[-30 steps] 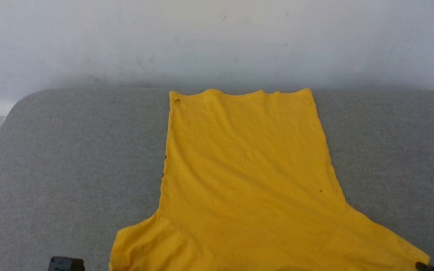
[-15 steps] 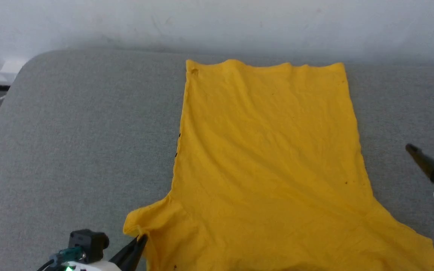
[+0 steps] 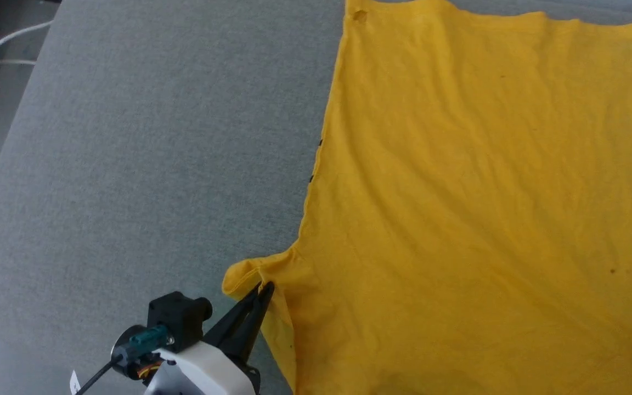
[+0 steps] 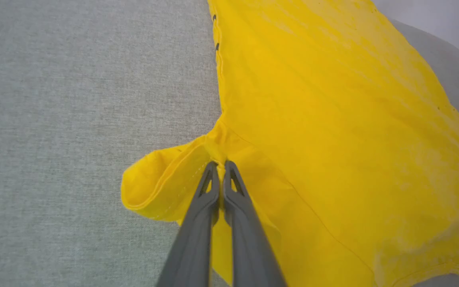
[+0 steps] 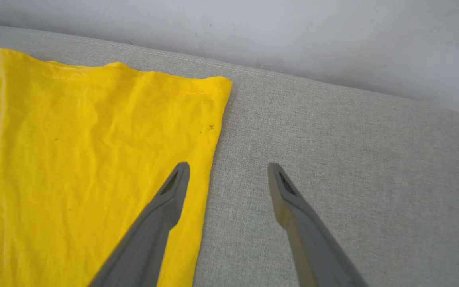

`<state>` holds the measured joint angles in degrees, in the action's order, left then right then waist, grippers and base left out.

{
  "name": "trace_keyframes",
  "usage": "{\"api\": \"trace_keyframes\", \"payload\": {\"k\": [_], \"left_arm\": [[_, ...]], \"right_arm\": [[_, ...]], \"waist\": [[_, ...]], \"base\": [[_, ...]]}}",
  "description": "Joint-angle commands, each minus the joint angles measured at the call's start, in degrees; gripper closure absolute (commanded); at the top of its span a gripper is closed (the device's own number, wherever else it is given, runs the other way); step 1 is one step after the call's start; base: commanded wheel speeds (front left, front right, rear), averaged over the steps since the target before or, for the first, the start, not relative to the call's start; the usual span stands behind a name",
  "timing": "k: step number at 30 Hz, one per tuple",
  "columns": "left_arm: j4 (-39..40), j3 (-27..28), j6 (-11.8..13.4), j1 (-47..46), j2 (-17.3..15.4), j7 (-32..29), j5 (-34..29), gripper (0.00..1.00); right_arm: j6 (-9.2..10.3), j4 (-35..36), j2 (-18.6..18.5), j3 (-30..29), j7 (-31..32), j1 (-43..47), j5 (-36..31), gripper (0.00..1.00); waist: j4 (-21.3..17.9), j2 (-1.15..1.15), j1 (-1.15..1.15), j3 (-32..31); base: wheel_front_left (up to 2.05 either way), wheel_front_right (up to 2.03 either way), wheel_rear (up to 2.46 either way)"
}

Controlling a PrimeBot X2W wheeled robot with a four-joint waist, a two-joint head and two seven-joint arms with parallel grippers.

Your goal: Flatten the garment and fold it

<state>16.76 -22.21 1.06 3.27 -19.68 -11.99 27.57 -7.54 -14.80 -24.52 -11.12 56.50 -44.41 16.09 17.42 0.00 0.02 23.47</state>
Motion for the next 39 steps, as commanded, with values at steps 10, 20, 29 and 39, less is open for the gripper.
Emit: {"api": "trace_keyframes", "payload": {"k": [10, 20, 29, 39], "left_arm": [[-0.17, -1.72, -0.08, -2.02, 2.73, 2.33, -0.71, 1.00], [-0.44, -2.23, 0.10, -3.83, 3.76, 3.51, -1.05, 1.00], [-1.03, -1.87, 0.60, -3.82, 3.24, 3.70, -1.10, 1.00], [-2.76, -0.94, 1.57, -1.80, 2.17, 3.35, -0.31, 1.00]], "right_arm": [[0.05, -10.58, -4.74, 1.84, -1.71, -11.09, -6.71, 0.00], [0.05, -17.28, -6.36, 4.66, -3.03, -11.16, -6.92, 1.00], [0.05, -19.57, -7.03, 4.62, -6.00, -8.59, -5.17, 1.00], [0.05, -18.73, -6.47, 6.04, -9.33, 0.79, -1.36, 1.00]], "waist": [[10.17, 0.00, -0.02, 11.20], [9.86, 0.00, -0.02, 11.63], [8.04, 0.00, -0.02, 9.10], [2.16, 0.00, -0.02, 0.24]], "base": [[0.00, 0.00, 0.00], [0.00, 0.00, 0.00], [0.00, 0.00, 0.00], [0.00, 0.00, 0.00]]}}
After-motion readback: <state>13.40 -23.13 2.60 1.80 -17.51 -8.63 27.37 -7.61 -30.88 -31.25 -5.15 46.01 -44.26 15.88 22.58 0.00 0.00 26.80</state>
